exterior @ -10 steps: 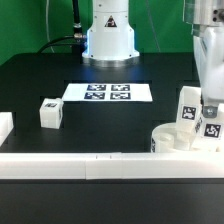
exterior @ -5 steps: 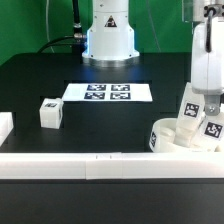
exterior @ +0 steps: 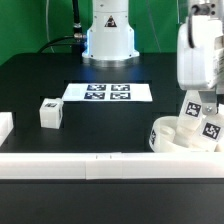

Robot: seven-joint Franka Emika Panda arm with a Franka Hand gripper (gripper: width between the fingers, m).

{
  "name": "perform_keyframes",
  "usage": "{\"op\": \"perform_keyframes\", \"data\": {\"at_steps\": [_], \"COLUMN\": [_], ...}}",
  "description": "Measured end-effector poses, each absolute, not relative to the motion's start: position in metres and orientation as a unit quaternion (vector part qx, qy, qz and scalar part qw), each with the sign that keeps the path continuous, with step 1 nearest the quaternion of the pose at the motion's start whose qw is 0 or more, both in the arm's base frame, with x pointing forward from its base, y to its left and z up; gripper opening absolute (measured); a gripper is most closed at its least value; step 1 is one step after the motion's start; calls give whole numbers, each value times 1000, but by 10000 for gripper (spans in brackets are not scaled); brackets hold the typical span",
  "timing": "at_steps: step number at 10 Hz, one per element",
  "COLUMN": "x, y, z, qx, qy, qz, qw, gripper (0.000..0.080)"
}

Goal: Assemble stool

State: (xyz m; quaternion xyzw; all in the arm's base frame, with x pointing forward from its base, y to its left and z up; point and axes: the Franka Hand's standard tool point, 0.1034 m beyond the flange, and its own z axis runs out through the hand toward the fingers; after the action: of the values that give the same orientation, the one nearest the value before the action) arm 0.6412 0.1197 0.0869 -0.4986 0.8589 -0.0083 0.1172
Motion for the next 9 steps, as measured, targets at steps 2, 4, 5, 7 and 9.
{"op": "perform_keyframes", "data": {"at_steps": [2,4,5,7,9], "x": [641,643,640,632,633], "y": [120,118,112,76,72], "z": [87,93,101,123,123], "qx": [-497,-521,-540,-559,-557], "qy": [859,845,832,820,822], "qz": [-6,-10,-13,-8,-10], "qw": [119,123,126,120,118], "gripper": [333,599,599,647,649]}}
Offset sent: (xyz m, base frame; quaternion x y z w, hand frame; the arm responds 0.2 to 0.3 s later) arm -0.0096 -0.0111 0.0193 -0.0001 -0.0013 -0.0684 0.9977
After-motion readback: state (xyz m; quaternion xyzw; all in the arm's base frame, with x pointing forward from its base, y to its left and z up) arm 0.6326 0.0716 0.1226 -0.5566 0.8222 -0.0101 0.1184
